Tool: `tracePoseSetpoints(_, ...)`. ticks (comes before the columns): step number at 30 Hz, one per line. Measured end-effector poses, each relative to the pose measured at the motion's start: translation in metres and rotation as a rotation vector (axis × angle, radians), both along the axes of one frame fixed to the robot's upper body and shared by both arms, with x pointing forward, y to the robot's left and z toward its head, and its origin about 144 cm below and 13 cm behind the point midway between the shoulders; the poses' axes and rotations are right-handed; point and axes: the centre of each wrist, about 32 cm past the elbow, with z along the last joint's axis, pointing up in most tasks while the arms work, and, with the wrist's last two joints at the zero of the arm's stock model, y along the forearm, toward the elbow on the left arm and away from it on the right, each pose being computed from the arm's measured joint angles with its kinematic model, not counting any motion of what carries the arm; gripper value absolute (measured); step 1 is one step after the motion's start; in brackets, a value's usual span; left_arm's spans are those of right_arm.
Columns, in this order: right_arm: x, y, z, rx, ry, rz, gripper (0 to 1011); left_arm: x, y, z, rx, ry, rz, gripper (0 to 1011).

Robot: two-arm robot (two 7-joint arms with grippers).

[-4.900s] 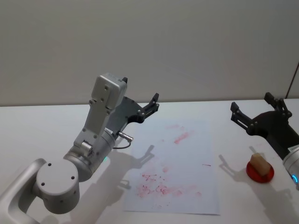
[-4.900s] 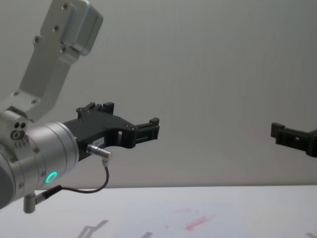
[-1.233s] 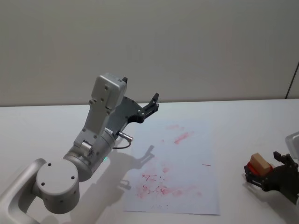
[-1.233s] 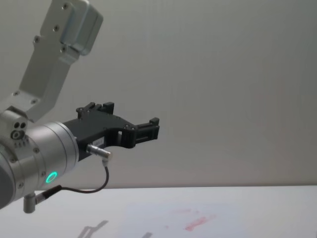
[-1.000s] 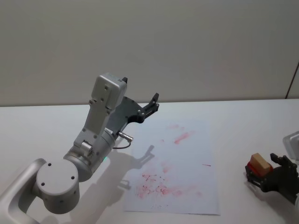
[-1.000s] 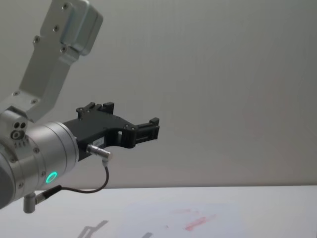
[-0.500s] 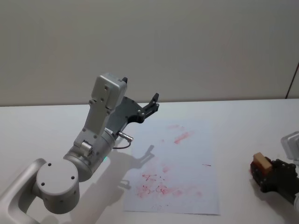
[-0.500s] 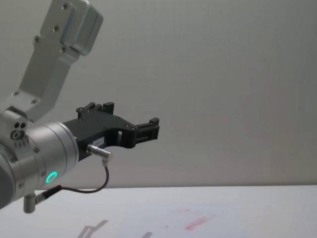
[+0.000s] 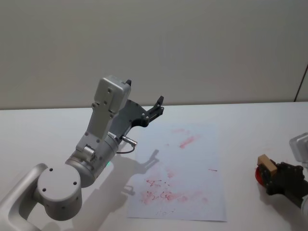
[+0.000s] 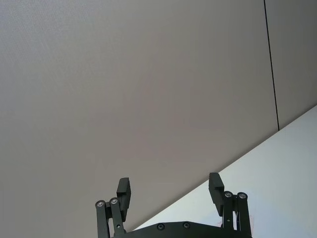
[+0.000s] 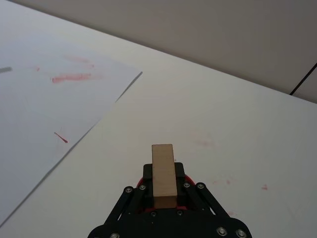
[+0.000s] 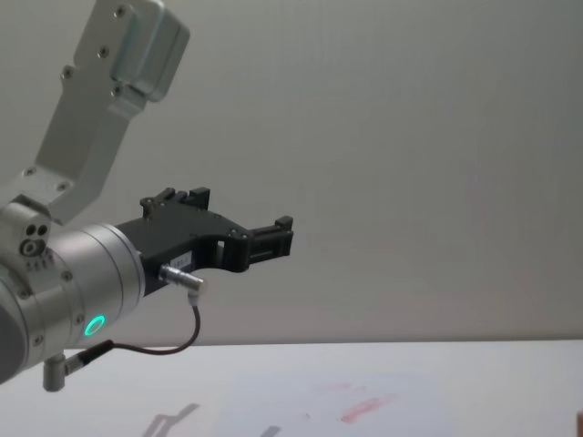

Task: Use the one hand to pick up the stamp and affix it onto the A4 paper.

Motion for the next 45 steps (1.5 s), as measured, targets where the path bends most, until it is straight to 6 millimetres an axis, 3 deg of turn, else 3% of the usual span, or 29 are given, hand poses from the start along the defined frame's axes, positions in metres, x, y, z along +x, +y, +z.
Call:
tracePoseSetpoints(8, 0.006, 0.01, 0.01, 0.067, -0.059, 0.019, 217, 0.0, 0.0, 0.0, 0.0, 0.0, 0.0, 1001)
tracePoseSetpoints(22, 0.022, 0.045, 0.034, 0.22, -0.135, 0.145, 217, 0.0, 0.0, 0.0, 0.0, 0.0, 0.0, 1001)
tracePoseSetpoints(45, 0.05, 0.089, 0.016, 0.13, 0.002, 0.225, 218, 0.0, 0.0, 0.0, 0.0, 0.0, 0.0, 1001)
